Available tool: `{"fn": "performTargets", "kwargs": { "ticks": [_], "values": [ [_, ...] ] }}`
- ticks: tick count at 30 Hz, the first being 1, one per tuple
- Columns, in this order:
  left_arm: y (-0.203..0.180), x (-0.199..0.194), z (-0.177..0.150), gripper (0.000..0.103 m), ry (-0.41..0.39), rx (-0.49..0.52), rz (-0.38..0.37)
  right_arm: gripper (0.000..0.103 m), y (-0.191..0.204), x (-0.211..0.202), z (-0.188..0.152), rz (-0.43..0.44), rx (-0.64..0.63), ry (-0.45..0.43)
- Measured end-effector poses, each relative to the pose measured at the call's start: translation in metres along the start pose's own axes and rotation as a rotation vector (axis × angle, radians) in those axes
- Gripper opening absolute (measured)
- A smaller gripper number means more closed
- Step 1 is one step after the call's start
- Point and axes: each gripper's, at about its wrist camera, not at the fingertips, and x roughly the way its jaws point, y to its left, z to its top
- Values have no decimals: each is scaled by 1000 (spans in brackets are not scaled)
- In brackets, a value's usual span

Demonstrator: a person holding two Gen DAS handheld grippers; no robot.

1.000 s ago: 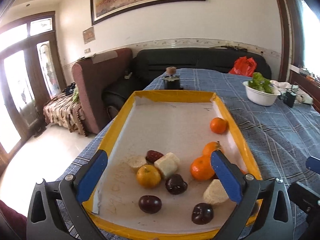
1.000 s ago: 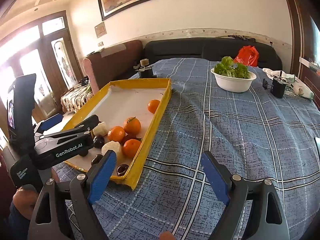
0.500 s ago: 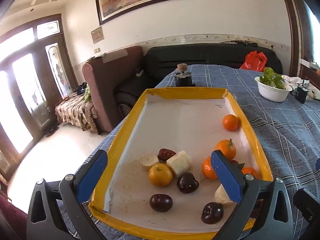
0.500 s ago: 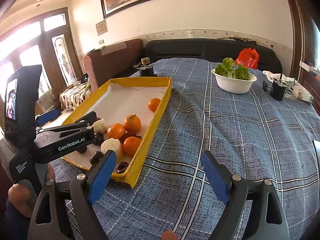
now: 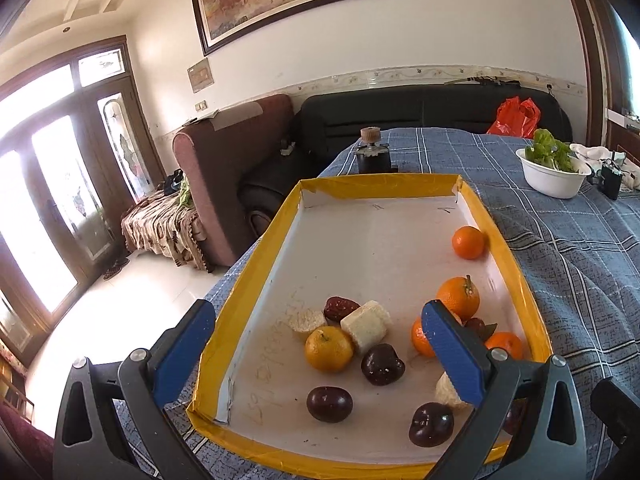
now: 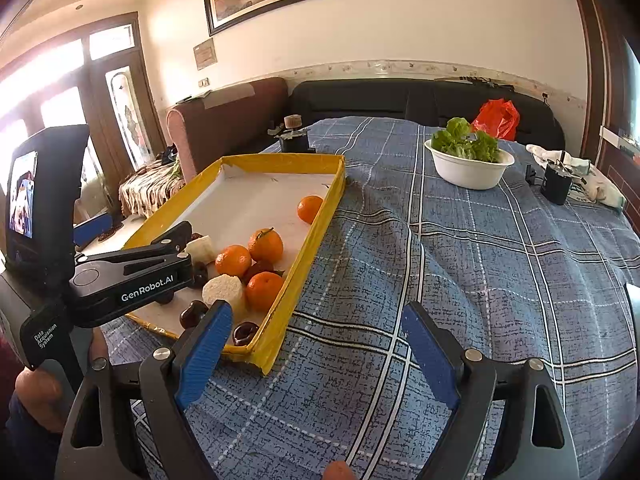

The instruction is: Organize fruits

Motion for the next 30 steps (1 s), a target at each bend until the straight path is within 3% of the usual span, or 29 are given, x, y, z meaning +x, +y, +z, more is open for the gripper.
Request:
{"fn": "performTargets", "kwargs": {
  "ticks": [30],
  "values": [
    [-4,-7,-2,103,-7,19,-43,91,-10,-8,-2,-39,29,-2]
  ]
}}
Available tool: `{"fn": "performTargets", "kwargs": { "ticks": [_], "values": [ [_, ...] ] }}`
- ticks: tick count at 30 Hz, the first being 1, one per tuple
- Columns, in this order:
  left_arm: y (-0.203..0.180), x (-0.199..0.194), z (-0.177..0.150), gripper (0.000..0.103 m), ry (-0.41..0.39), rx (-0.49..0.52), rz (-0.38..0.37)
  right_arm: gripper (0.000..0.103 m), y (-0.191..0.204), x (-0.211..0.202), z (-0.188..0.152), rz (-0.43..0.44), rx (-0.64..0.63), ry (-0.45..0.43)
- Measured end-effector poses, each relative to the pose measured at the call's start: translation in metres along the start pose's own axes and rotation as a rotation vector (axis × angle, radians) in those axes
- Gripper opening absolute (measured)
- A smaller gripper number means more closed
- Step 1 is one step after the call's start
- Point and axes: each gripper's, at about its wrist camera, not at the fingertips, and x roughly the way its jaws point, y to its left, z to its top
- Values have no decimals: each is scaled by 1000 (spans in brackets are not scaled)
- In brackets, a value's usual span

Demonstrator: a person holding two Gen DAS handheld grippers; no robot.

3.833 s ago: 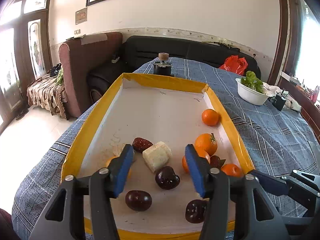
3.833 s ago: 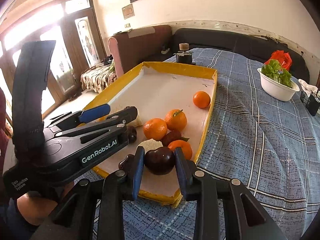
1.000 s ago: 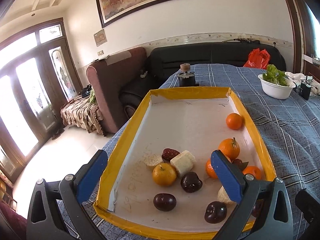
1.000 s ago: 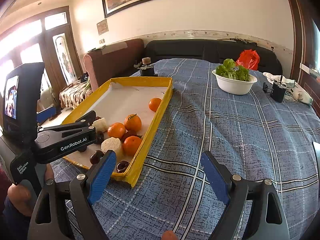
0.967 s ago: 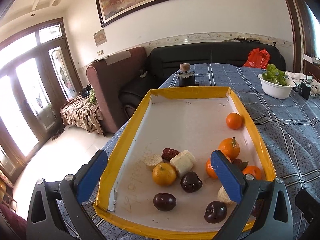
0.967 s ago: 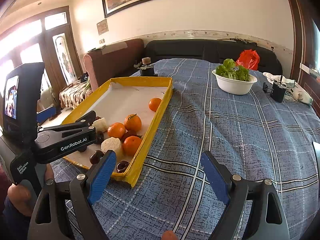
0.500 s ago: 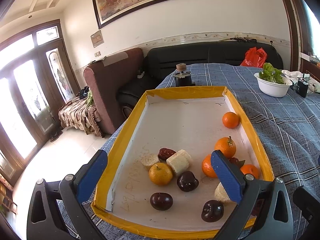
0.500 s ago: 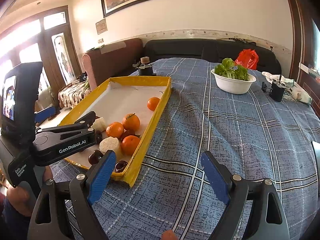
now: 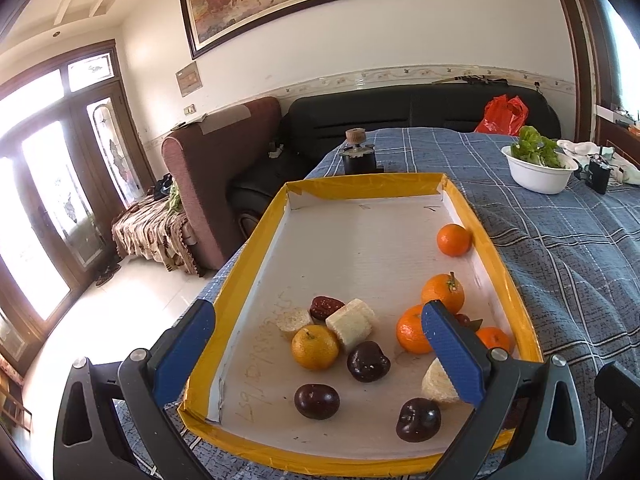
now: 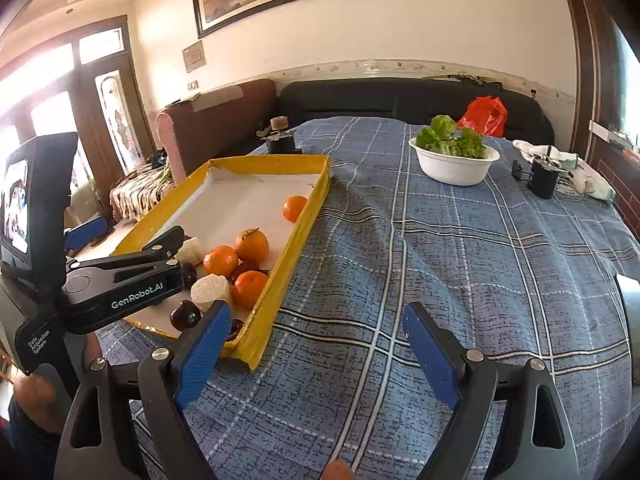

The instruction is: Organize fruits

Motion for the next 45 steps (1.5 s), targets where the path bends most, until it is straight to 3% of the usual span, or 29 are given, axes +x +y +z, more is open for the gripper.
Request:
{"fn": "performTargets", "kwargs": {
  "ticks": [5,13,20,24,31,45],
  "values": [
    [-1,-4,0,103,5,4,-31,91,-11,-10,-3,-47,8,-11],
    [-35,-42,0,103,-14,77,-156,92,-63,-33,-13,-140,102,-21],
    [-91,-54,-6,103,109,146,-379,91,-110,-44,-26,-276,208,22],
    [-127,-55,-13,103,180,191,-460,91,-135,-46,-35,-303,278,44],
    [-159,-41,-26,103,264,235,-479,91,-148,-42,-40,-332,317,80],
    [-184,-24,-41,103,377,292,-519,91,-158,-33,-45,-362,365,133]
  ]
}}
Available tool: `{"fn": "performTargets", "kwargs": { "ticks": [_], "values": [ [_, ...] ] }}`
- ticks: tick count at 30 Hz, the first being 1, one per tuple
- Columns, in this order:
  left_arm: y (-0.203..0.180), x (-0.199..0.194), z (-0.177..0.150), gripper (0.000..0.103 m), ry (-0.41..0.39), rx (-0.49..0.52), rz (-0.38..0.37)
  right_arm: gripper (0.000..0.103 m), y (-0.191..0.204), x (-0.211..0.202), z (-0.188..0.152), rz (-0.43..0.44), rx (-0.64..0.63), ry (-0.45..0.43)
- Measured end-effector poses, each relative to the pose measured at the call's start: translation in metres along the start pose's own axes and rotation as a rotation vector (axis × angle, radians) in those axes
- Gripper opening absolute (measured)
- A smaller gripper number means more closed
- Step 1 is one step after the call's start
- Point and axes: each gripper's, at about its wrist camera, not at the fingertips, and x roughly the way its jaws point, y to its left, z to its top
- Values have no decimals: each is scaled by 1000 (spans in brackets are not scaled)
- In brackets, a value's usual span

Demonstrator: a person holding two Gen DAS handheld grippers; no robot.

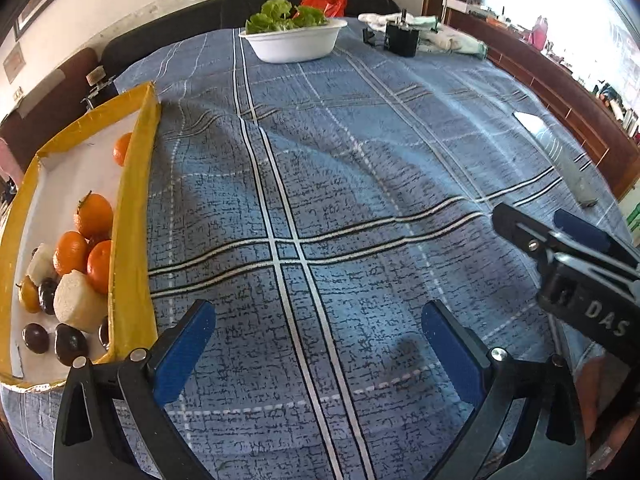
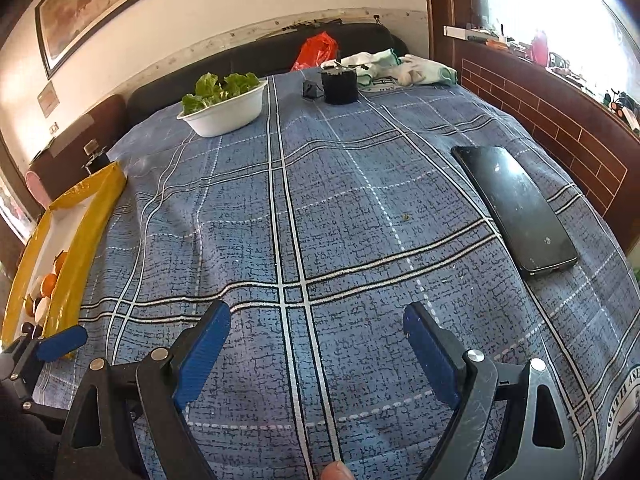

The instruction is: Organize fruits

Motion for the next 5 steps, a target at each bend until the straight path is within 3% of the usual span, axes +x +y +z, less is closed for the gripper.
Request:
{"fn": "performTargets", "kwargs": {
  "ticks": [5],
  "values": [
    [-1,7,-1,103,16,-1,-7,91,0,3,0,-22,-5,9]
  ]
}}
